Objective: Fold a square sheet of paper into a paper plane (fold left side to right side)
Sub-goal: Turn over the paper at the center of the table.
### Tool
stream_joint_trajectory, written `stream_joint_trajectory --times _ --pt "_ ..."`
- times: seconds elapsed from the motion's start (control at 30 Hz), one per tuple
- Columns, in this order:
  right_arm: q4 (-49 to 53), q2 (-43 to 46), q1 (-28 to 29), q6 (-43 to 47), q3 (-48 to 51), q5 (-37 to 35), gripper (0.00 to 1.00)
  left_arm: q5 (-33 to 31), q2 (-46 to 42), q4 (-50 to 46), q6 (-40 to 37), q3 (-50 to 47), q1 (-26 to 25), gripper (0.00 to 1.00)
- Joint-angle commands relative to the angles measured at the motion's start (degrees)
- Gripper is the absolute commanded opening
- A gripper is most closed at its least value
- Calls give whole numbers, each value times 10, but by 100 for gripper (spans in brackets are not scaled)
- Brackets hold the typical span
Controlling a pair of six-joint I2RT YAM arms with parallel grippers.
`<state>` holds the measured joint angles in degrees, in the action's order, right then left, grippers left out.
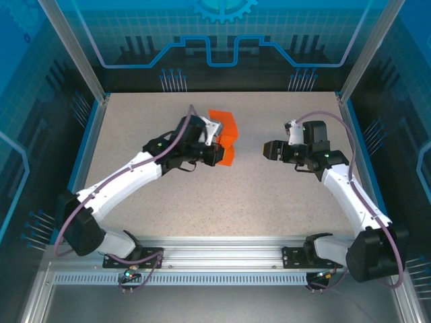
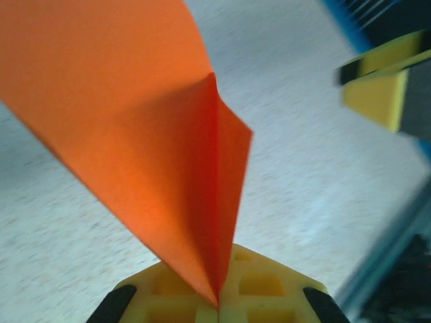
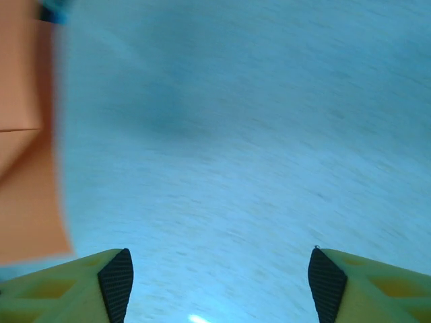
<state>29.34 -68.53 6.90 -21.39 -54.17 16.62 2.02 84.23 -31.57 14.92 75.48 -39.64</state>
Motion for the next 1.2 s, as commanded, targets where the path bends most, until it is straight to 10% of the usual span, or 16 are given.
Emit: stream_joint_trajectory --times 0.0,0.17,0.47,0.9,1.17 --pt "121 2 -44 22 -15 -95 79 -244 74 -214 -35 59 -49 0" --pt "121 36 -80 14 3 -101 88 -408 202 -369 45 151 -106 0" --pt "111 52 -105 10 29 -64 89 -450 374 -497 130 251 -122 0" --pt "98 56 -109 1 56 -29 89 -313 518 -566 81 410 -126 6" --pt "94 55 -109 -1 70 -10 89 -208 588 -594 41 537 -116 33"
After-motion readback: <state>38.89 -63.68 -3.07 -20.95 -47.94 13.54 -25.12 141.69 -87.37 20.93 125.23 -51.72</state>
